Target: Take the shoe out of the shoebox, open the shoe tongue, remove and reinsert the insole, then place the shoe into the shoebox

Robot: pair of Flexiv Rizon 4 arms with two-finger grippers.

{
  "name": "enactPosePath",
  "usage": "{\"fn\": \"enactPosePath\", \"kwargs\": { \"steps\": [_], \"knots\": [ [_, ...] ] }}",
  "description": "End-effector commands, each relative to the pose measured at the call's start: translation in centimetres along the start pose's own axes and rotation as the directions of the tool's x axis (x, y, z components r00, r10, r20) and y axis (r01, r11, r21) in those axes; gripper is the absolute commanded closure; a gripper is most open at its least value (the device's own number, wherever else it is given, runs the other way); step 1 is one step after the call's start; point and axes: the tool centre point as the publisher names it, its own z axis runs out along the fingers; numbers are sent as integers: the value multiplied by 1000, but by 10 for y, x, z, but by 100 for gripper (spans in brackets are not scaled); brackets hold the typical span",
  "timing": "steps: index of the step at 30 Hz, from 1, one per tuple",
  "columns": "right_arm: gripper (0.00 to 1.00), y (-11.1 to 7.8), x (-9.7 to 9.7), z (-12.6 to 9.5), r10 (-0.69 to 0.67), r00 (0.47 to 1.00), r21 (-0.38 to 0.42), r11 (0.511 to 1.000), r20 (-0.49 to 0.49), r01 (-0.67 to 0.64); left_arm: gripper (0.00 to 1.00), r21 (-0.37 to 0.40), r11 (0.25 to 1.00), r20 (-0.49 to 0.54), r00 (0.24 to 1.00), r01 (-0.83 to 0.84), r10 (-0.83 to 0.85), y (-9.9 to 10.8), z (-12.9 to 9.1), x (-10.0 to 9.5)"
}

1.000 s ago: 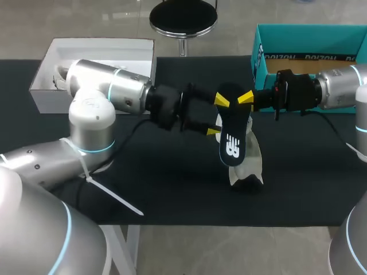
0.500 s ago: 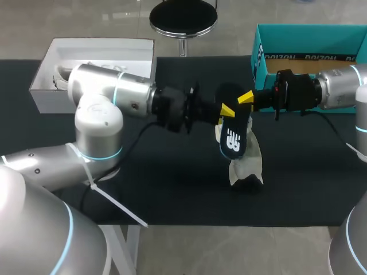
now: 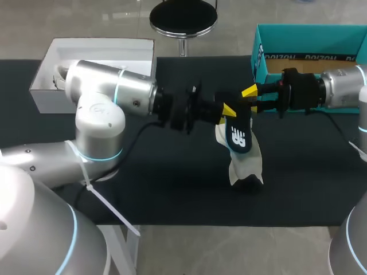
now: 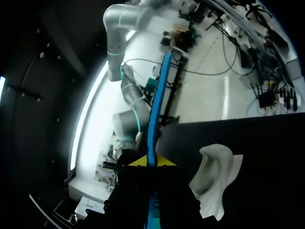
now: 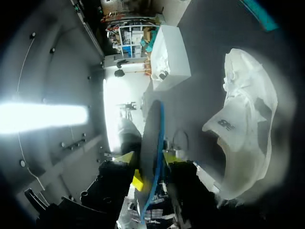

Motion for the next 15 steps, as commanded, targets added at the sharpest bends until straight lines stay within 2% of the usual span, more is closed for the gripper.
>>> {"fn": "enactPosePath", "kwargs": {
  "steps": [1,7,12,15],
  "knots": [
    [0,-40,9,-42,-54,996,-253,965,75,71,100,-9,1000,-39,999,29,-30,-4,-5,-4],
    [0,-86,3,-94,-101,980,-416,894,174,166,100,1,998,-65,996,67,-67,-12,-16,-8],
    [0,-114,16,-121,-203,910,-376,862,361,341,100,-16,996,-102,991,88,-89,-19,-19,-13],
    [0,-127,28,-133,-258,817,-288,846,515,448,100,-10,994,-117,987,108,-108,-21,-19,-15]
  ]
}}
